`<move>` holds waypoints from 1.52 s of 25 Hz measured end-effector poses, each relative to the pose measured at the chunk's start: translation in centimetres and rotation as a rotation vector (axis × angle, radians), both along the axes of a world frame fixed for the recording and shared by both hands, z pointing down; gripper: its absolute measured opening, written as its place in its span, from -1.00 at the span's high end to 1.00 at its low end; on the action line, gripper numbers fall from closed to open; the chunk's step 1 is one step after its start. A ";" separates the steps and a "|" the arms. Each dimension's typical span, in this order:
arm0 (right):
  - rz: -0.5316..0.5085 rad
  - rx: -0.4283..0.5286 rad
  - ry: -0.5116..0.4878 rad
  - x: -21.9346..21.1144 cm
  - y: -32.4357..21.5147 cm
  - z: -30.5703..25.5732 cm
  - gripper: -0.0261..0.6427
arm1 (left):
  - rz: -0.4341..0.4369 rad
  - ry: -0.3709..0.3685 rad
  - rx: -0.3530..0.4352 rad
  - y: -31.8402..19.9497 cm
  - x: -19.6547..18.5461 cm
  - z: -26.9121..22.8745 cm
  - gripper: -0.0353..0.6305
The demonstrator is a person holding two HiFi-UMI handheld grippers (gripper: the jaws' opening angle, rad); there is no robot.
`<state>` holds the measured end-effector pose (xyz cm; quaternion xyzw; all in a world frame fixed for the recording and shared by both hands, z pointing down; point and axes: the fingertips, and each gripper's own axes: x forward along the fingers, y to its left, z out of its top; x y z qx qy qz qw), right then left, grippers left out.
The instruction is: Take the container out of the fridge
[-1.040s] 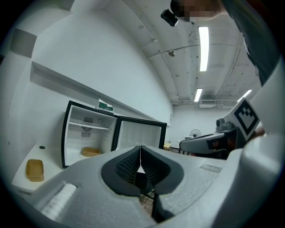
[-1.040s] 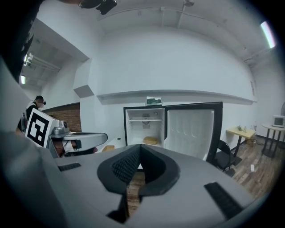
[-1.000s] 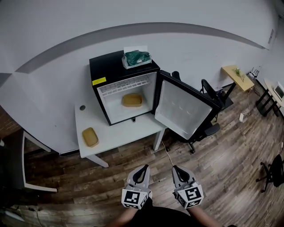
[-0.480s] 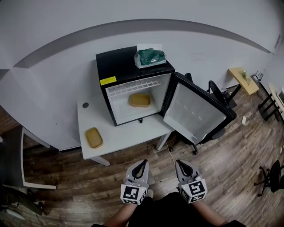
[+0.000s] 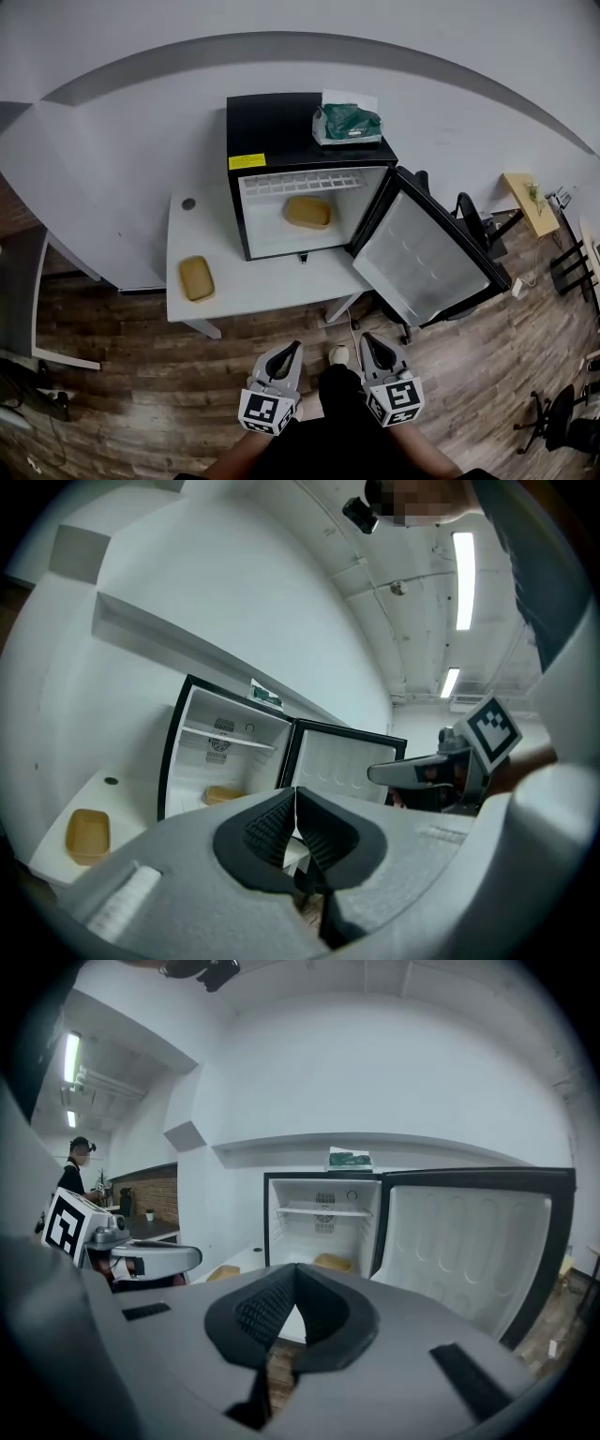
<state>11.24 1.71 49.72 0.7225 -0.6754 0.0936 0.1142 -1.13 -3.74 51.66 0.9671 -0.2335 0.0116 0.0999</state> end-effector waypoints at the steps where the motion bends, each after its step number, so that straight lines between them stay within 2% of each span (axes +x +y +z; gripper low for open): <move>1: -0.016 0.002 -0.005 0.4 -0.7 0.1 0.93 | -0.012 0.001 0.004 -0.5 0.4 -0.1 0.84; 7: -0.110 0.026 -0.027 4.4 -5.8 0.2 0.93 | -0.106 -0.004 0.024 -4.7 4.8 -0.6 0.84; 11: -0.179 -0.017 -0.068 7.2 -8.7 1.3 0.93 | -0.151 -0.003 0.011 -7.7 8.6 -0.9 0.84; 16: -0.244 -0.040 -0.069 9.5 -11.6 2.3 0.93 | -0.198 -0.036 0.009 -11.4 12.3 -0.4 0.84; 22: -0.314 -0.053 -0.114 11.8 -14.8 3.1 0.93 | -0.253 -0.061 0.008 -14.3 15.2 -0.3 0.84; 29: -0.406 -0.061 -0.140 13.1 -18.0 4.0 0.93 | -0.333 -0.089 0.006 -16.3 15.9 0.2 0.84; 34: -0.433 -0.077 -0.150 12.9 -20.1 4.7 0.93 | -0.360 -0.114 0.012 -17.0 14.3 0.6 0.84; 38: -0.465 -0.095 -0.141 11.4 -21.5 5.5 0.93 | -0.356 -0.099 -0.001 -17.3 13.0 0.8 0.84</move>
